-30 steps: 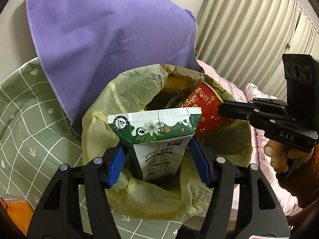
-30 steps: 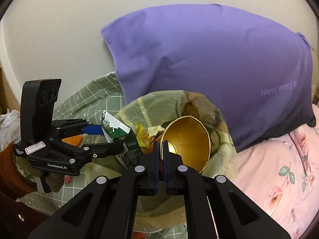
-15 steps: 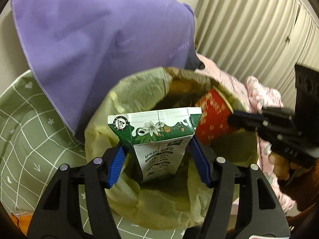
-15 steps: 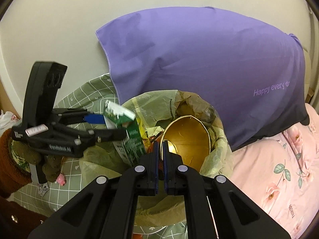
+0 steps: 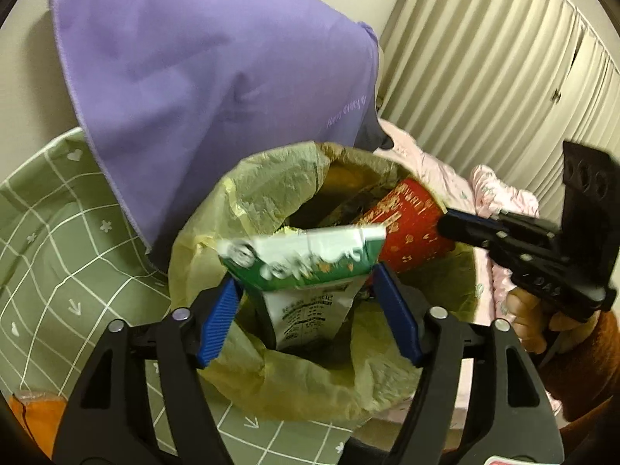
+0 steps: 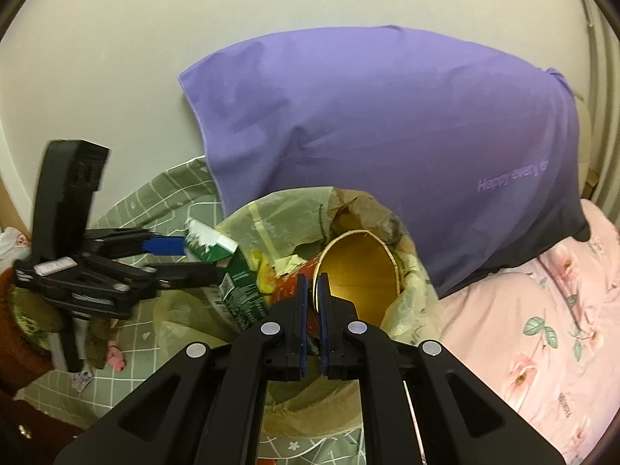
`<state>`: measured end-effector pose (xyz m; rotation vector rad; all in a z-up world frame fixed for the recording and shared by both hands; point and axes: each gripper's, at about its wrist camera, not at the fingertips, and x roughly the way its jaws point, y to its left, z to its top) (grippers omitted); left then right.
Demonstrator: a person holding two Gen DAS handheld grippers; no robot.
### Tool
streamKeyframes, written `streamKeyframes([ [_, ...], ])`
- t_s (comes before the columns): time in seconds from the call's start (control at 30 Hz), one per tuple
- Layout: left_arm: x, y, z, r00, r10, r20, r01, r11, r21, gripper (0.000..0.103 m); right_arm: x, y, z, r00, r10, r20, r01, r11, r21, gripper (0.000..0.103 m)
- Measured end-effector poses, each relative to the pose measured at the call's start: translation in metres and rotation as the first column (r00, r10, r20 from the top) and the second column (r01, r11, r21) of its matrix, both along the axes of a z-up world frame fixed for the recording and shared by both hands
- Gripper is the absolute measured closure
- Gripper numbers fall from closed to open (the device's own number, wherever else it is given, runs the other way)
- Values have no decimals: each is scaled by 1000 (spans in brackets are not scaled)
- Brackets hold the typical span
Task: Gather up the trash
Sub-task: 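Carry the carton and red cup over the bin and open both tools, then move both tools back over the mat toward the remaining trash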
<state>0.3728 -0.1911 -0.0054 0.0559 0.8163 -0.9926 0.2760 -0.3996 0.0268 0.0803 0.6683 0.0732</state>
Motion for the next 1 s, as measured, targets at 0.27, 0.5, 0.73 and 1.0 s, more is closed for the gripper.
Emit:
streamKeyframes([
  [0.27,-15,37,34,993,103,58,-99,993,-60,33,-12,9,10,998,-46,45,46,999,-10,70],
  [0.5,-25,104,48,944,315,100,-303,946,-118,33,-14,37,24,996,3,84,-2,1000,-11,70],
  [0.73,-51,194,34,820,544,177,-537,839,-90,33,-4,93,22,986,117,117,-118,993,-5,69],
  [1.0,-76,311,-9,646,758,90,-760,650,-24,33,15,161,7,959,266,100,-269,963,17,69],
])
